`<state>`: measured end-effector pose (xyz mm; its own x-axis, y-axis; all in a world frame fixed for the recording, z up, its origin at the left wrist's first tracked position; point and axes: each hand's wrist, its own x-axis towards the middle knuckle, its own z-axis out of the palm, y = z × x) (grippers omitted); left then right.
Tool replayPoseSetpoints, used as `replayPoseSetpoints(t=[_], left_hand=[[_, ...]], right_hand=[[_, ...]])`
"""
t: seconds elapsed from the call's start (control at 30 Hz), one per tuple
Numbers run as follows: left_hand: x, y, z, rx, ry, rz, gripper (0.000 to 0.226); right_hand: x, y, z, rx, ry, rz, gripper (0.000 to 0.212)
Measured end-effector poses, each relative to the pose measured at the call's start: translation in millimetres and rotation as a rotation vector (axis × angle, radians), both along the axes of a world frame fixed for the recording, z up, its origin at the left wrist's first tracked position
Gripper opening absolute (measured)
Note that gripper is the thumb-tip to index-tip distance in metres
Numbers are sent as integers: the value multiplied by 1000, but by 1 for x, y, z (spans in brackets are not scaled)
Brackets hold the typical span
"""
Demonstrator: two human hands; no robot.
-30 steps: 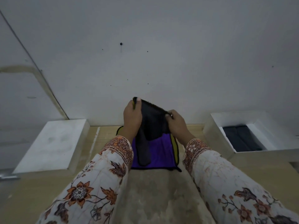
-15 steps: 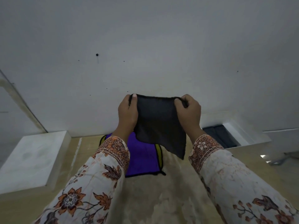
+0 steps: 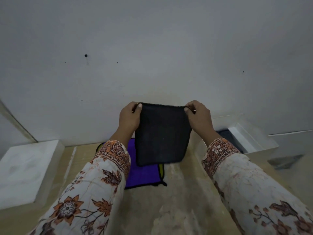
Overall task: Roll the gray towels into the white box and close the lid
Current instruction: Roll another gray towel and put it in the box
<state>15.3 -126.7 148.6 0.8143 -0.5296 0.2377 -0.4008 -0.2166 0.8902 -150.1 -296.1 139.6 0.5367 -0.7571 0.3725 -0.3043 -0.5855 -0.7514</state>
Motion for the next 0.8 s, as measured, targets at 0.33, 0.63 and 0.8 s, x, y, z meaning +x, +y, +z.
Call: replayPoseSetpoints(t=[0.33,0.63,0.8], left_hand=[[-18,18,-33,-11,264,-201,27],[-51,57,-107,746,777,-451,15],[-51,67,-132,908,680,-573,30]], right_hand=[[-34,24,-27,-97,89,101,10],[-76,45,-123,299,670,265,31],[-81,48,-132,431,978,360,41]])
